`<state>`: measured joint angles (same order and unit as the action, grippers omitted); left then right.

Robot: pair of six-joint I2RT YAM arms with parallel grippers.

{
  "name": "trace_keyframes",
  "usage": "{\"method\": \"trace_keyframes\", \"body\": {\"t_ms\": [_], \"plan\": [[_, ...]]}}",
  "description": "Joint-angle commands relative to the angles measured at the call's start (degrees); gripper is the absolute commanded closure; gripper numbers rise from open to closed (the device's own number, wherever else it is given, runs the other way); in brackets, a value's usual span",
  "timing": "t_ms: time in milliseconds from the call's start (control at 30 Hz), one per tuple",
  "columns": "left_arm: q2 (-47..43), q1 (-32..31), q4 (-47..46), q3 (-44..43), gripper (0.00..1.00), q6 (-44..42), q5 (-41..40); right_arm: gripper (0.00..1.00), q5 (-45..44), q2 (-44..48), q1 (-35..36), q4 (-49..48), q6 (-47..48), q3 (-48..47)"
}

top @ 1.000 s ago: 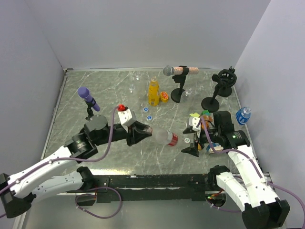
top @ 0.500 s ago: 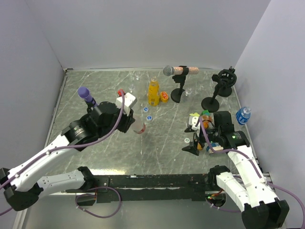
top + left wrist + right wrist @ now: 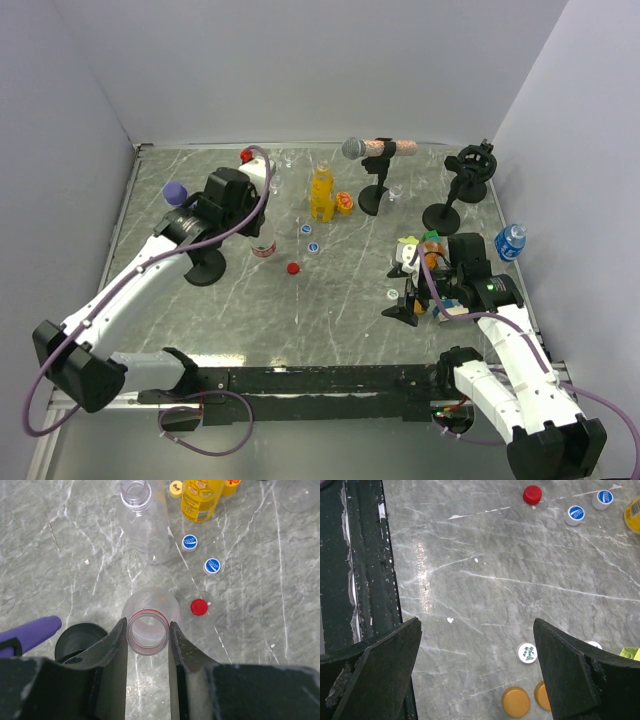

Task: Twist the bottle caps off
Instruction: Place the bottle without the bottle cap at the center of the board.

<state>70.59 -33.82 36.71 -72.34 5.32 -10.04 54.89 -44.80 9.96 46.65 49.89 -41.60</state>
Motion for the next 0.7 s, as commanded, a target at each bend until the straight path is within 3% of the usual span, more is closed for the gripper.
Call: {"method": "trace_keyframes", "body": {"t_ms": [0, 367, 667], "plan": [[2.01, 1.83, -0.85, -3.42, 0.98, -1.19, 3.36, 0.01, 1.18, 0.32, -0.29, -1.3, 0.03, 0.3], [6.93, 4.99, -0.06, -5.97, 0.95, -1.63, 6.44, 0.01, 1.27, 0.32, -0.29, -1.13, 0.12, 0.3], [8.6, 5.96, 0.82, -6.77, 0.75, -1.1, 7.67, 0.01, 1.27, 0.32, -0.29, -1.21, 0.21, 0.3]]}}
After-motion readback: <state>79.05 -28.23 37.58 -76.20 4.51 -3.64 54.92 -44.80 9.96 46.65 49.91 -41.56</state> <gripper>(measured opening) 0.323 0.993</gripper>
